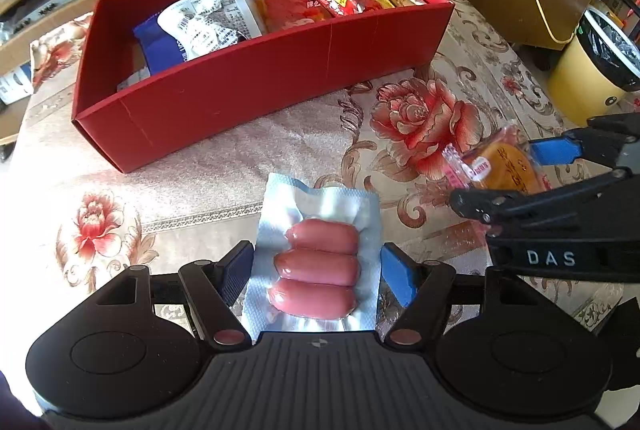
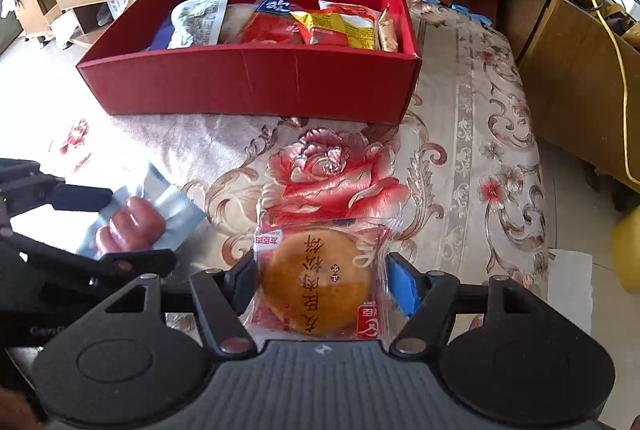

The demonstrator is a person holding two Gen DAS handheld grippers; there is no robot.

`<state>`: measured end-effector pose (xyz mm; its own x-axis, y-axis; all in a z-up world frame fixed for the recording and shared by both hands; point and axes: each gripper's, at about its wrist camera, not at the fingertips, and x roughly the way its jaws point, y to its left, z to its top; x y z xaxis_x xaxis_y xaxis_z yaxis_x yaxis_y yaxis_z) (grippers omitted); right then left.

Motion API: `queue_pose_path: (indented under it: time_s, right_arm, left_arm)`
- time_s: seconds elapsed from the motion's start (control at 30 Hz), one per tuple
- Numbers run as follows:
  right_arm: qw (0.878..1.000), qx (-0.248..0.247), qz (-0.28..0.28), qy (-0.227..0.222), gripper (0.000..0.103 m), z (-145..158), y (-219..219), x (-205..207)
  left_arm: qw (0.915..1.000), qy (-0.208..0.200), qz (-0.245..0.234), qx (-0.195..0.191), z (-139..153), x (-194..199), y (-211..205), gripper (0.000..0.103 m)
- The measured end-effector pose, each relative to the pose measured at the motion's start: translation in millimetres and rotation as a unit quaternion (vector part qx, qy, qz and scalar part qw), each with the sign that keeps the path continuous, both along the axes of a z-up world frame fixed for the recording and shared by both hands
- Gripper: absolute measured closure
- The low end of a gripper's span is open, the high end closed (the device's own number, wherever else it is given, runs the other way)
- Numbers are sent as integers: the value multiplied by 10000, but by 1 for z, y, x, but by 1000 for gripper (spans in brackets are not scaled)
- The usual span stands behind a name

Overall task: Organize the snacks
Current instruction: 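Lift and carry the sausage tray and round pastry over the red box with both tools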

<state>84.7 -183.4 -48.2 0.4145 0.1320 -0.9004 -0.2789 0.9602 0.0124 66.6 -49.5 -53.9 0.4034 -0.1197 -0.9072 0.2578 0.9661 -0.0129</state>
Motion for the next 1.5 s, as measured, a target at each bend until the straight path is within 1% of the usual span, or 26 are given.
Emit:
queue_pose_path:
  time_s: [0.17, 0.33, 0.37, 0.47, 0.53, 0.57, 0.63, 0.83, 1.0, 1.23, 1.5]
  right_arm:
    - [9998, -73, 3, 185, 38, -11, 0, 2]
    - [9997, 11, -38, 239, 36, -14, -2, 6]
    - [9997, 30, -47, 257, 35, -14, -3, 6]
    - [9996, 45, -50, 257, 35, -15, -3, 6]
    - [9997, 34, -44, 240, 35, -14, -3, 5]
    - [9997, 22, -36, 228, 35, -13, -2, 5]
    - [9998, 7, -4, 175, 36, -11, -1, 2]
    - [10000, 48, 30, -60, 36, 4, 4, -4]
    - [9997, 88, 18, -248, 37, 17, 7, -10]
    - [9985, 159, -101, -506, 37, 31, 7, -8]
    - [9975, 176, -131, -670, 37, 39, 8, -2]
  left_arm:
    - [9999, 55, 8, 121, -5, 1, 0, 28]
    - [9997, 74, -21, 211, -10, 2, 0, 27]
    - [9997, 66, -29, 224, -10, 2, 0, 24]
    - [9996, 45, -129, 265, -13, 2, -4, 19]
    - [9996, 35, -101, 243, -13, 2, -2, 19]
    - [9997, 34, -87, 236, -13, 2, -2, 22]
    - [9997, -1, -34, 239, -11, -1, 0, 28]
    - [9998, -11, 96, 152, -8, -9, 5, 29]
    - [9995, -209, 222, 4, 5, -15, 8, 29]
    - [9983, -457, 352, -78, 20, -17, 10, 29]
    - [9965, -678, 472, -89, 31, -9, 13, 29]
